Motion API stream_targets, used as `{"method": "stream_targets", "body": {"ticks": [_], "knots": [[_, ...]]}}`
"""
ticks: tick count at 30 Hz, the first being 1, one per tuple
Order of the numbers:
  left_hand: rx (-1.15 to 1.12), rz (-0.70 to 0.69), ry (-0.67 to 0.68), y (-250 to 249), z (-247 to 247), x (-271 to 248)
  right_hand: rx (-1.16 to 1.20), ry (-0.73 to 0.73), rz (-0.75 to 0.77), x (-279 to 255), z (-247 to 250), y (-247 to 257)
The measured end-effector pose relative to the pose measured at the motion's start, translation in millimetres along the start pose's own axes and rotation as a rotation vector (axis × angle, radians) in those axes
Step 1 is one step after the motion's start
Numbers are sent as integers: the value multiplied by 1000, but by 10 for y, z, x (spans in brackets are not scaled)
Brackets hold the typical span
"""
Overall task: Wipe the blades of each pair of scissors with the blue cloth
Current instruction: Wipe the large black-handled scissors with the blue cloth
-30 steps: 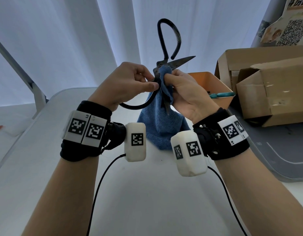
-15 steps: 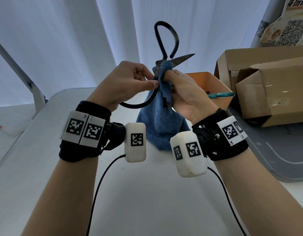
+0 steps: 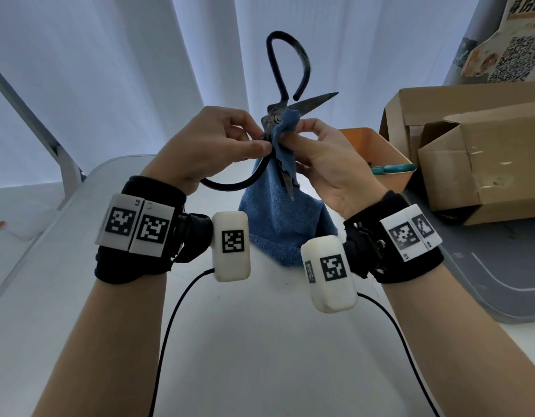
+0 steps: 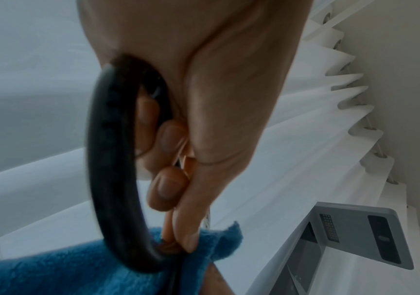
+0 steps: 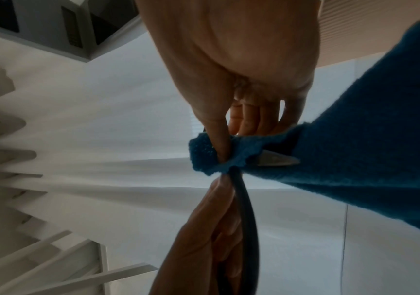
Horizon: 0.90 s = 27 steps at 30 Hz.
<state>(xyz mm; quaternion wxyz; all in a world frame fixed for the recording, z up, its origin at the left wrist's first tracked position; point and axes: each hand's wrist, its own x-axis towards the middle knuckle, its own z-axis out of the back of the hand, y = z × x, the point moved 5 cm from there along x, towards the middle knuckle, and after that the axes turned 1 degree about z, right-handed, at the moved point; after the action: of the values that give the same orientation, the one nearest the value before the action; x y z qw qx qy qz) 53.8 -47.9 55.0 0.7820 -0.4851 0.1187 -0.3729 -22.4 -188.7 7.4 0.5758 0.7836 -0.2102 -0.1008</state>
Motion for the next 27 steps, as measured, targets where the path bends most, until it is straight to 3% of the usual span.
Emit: {"method": "stream_targets", "body": {"ticks": [7,15,21,27], "knots": [[43,35,-11,61,-25,27,-9,46,-37,-8,22,41],[37,32,-17,71,-24,50,-4,-9,-71,4,-11,-50],[45,47,-31,116,8,54,-23,76,-85,-5,-21,-40],[25,38,-54,94,19,52,-51,31,-86,-3,-53,-82]]}}
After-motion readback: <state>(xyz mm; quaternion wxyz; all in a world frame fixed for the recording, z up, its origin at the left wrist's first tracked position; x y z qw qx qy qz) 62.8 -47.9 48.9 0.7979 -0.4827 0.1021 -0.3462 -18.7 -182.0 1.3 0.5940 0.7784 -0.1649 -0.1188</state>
